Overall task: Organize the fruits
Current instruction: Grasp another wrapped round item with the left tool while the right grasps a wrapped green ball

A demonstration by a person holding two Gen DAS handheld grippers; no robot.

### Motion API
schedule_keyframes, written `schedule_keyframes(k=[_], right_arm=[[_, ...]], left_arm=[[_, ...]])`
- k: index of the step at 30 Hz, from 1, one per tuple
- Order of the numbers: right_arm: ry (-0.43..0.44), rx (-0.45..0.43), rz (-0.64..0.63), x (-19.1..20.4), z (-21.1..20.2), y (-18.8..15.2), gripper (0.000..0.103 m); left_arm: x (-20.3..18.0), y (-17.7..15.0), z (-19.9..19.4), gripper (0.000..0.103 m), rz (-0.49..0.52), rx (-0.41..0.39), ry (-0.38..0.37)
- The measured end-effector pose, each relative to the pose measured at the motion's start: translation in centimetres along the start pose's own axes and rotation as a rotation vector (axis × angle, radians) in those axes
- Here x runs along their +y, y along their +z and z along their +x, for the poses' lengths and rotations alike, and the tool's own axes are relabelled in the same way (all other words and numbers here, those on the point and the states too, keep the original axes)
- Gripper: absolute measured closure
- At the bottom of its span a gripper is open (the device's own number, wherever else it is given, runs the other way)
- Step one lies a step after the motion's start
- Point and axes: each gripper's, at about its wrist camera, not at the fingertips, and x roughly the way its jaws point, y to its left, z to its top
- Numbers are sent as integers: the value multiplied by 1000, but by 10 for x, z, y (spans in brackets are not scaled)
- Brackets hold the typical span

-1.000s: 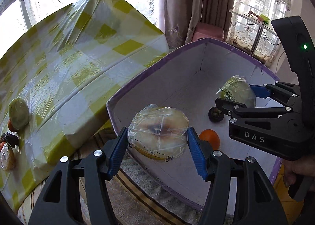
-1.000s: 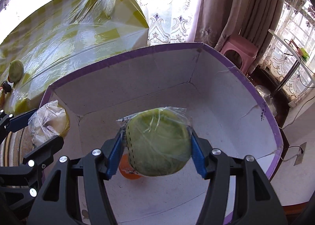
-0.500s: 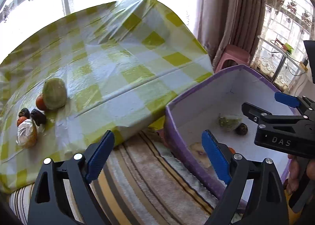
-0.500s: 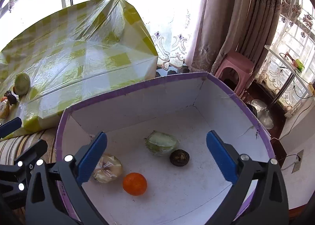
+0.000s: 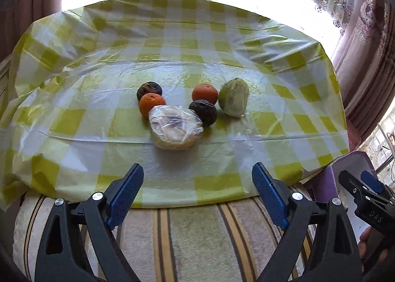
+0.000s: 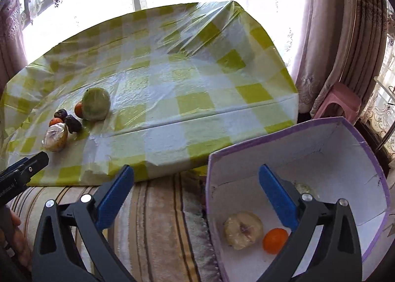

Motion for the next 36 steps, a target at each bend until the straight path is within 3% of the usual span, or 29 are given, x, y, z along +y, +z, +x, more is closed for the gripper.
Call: schedule_keyframes(k=[2, 9, 22, 30, 36], right_arm=[[69, 5, 10, 16, 5, 0, 2], [116, 27, -88, 71, 30, -2, 2], [126, -3, -90, 85, 54, 8, 2], [168, 2, -55, 91, 69, 21, 2], [221, 5, -10, 101, 80, 41, 6]], left_arm=[[15, 2, -1, 18, -12, -2, -8], [33, 16, 12, 19, 25, 31, 3], [10, 38, 63, 19, 155, 107, 69], [10, 39, 72, 40, 157, 97, 38], [11, 33, 67, 41, 150, 56, 36]])
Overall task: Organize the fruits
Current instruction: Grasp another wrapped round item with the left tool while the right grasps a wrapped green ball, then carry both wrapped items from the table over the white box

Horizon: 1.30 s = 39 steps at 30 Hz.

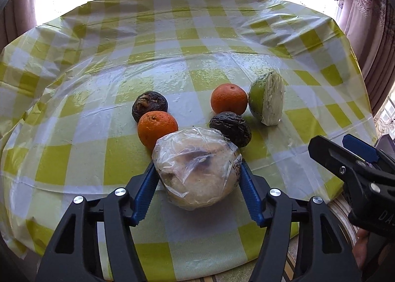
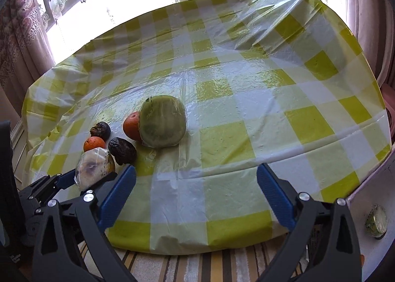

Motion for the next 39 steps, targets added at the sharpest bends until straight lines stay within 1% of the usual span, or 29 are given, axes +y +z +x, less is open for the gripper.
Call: schedule_keyframes(k=[2, 7, 9, 11, 13, 15, 22, 24, 25, 26, 29, 35, 39], right_arm=[[19, 3, 12, 5, 5, 7, 6], [65, 25, 63, 13, 21, 21, 13], [79, 30, 81, 16, 26, 26, 15], [90, 37, 88, 20, 33, 31, 19], [101, 47, 91, 23, 40, 36, 20], [101, 55, 97, 25, 47, 40, 24], [127, 106, 129, 23, 68, 45, 31], [136, 115, 137, 20, 73, 45, 38], [148, 115, 144, 19, 74, 45, 38], [162, 115, 148, 18, 74, 45, 42], [154, 109, 142, 17, 73, 45, 46], [149, 108, 137, 15, 65, 39, 46], [142, 108, 136, 11, 56, 33, 46]], left_arm=[[4, -2, -2, 42, -19, -9, -1], [17, -6, -4, 42, -74, -24, -4], [19, -6, -5, 42, -82, -27, -7], [19, -7, -6, 42, -85, -33, -5], [20, -7, -7, 42, -91, -42, -3], [21, -7, -8, 42, -96, -45, -2], [20, -8, -8, 42, -98, -49, -4], [20, -8, -8, 42, -99, -49, -3], [20, -8, -8, 42, -99, -50, -3], [19, -8, -9, 42, -98, -51, -2], [19, -8, -10, 42, -97, -53, 0], [16, -9, -11, 42, -89, -57, 16], [13, -10, -14, 42, -82, -56, 45]])
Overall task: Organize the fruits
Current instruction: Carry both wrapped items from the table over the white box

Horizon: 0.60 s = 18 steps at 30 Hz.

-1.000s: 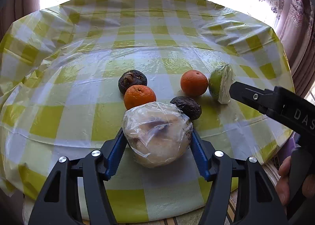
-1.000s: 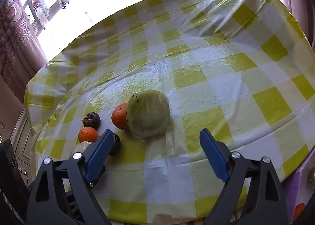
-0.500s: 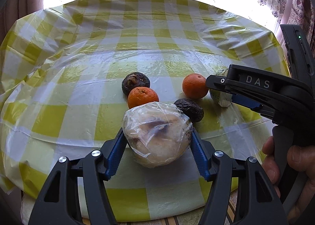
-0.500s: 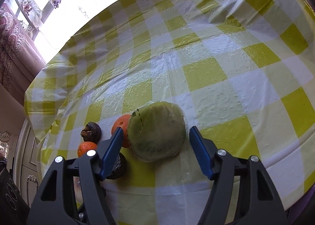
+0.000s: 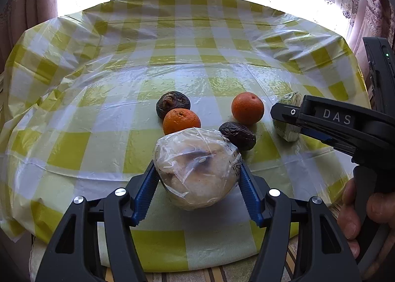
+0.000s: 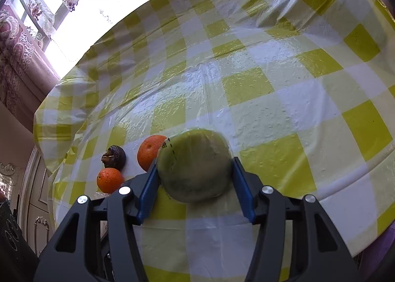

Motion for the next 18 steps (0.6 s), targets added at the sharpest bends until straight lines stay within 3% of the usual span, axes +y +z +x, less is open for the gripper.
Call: schedule_keyframes(k=[10, 18], right_arm=[[-21, 4, -14, -12, -27, -24, 46], [-44, 5, -15, -30, -56, -39, 46]], left_arm=[[-11, -3, -14, 42, 34, -1, 36], [-24, -4, -36, 42, 45, -19, -16]])
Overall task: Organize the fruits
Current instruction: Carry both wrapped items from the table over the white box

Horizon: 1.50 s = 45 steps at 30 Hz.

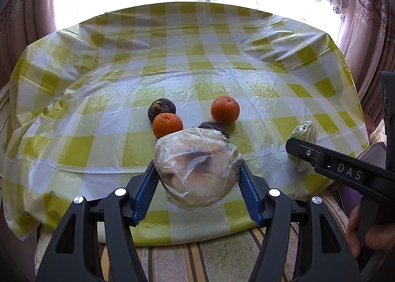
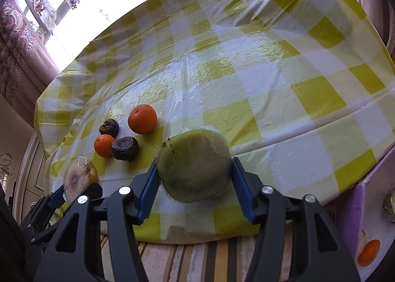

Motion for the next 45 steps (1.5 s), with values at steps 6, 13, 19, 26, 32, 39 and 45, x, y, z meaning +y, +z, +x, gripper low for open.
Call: schedule_keyframes(k=[6, 13, 19, 26, 32, 39, 45], right_arm=[[-32, -7, 0, -22, -24, -10, 46], [-81, -48, 19, -55, -62, -15, 46], [-127, -84, 52, -91, -93, -20, 46], [-208, -107, 99, -136, -120, -26, 46], [-313, -112, 118, -174, -136, -34, 46], [-424, -94, 117, -202, -145, -45, 46], [-460, -59, 129, -216, -143, -51, 46]], left_arm=[[-28, -5, -10, 42, 44, -5, -58], [-66, -10, -17, 42, 93, -5, -127], [-101, -15, -20, 42, 149, 2, -182], [-148, -25, -19, 42, 219, 23, -282], [-188, -31, -18, 42, 285, 29, -361], [-232, -36, -10, 42, 376, 33, -403], [-262, -41, 4, 42, 453, 63, -414]])
